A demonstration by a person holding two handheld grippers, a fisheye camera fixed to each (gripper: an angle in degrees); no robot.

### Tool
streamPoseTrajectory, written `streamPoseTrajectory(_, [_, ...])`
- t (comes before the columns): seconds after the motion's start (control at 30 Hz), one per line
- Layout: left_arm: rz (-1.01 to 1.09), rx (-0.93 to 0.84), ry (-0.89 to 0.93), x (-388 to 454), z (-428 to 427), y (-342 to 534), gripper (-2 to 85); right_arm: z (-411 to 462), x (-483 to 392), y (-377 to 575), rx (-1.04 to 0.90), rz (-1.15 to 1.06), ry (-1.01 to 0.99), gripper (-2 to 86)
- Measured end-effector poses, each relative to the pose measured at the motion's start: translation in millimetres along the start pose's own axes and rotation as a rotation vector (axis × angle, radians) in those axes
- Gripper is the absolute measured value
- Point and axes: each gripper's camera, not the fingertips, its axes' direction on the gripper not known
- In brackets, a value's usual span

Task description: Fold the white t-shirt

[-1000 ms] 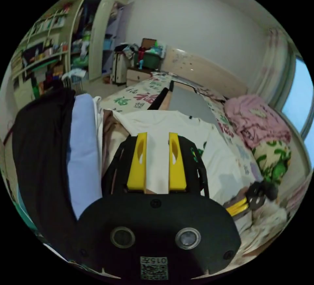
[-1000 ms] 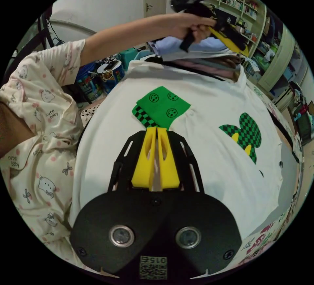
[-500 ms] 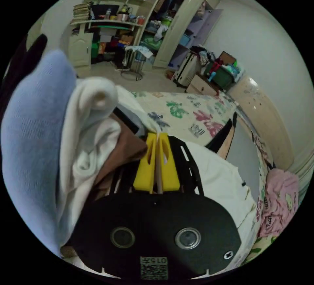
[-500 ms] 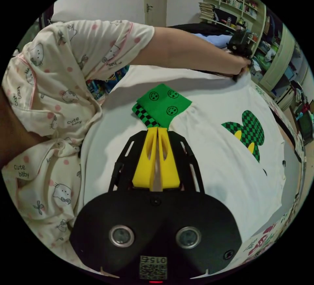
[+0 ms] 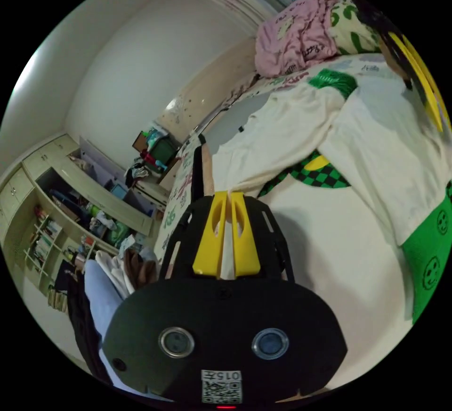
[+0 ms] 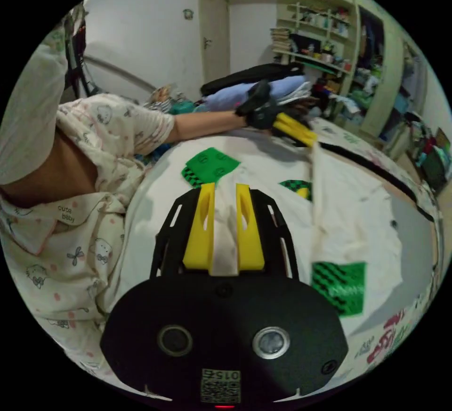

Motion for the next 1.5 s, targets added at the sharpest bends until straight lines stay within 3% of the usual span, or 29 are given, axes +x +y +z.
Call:
streamPoseTrajectory(0.07, [-0.020,-0.016,0.005,4,2,1,0.8,-34,20,2,0.032,0.093,0.269,9.0])
streamPoseTrajectory(0.17, [-0.057,-0.013,0.042,7,2,0,1.6,-46,43,7,-0.048,0.180,0.465,11.9])
streamPoseTrajectory(0.3, [-0.053,-0.047,0.052,18,6,-2,4.6,-25,62,-3,-0.203,0.200,0.367,13.4])
streamPoseTrajectory(0.47, [-0.077,-0.102,0.079,19,11,-2,7.2,36,88,-35,-0.428,0.277,0.353,7.5])
streamPoseTrajectory(0.6, [-0.095,-0.101,0.112,15,10,8,7.6,21,81,-63,-0.402,0.282,0.351,2.8])
streamPoseTrajectory(0.8, [-0.101,-0.081,0.177,6,13,22,8.4,-68,14,-110,-0.276,0.120,0.275,0.1])
streamPoseTrajectory(0.97, [-0.094,-0.070,0.245,-5,9,31,8.1,-92,-80,-130,-0.270,-0.354,0.087,3.7])
streamPoseTrajectory(1.03, [-0.117,-0.060,0.194,-14,2,34,7.5,-99,-77,-151,-0.212,-0.396,0.035,5.4])
streamPoseTrajectory(1.13, [-0.192,-0.152,0.046,-36,-1,40,7.0,-117,-18,-214,-0.004,-0.254,-0.010,6.0])
streamPoseTrajectory(1.23, [-0.187,-0.203,0.118,-53,9,55,7.1,-102,106,-294,0.076,0.150,0.028,6.8])
streamPoseTrajectory(1.33, [-0.218,-0.223,0.272,-64,28,72,7.6,-54,239,-355,0.058,0.484,0.066,8.9])
streamPoseTrajectory(1.5, [-0.239,-0.202,0.351,-72,48,101,7.5,61,396,-425,-0.095,0.765,0.043,10.8])
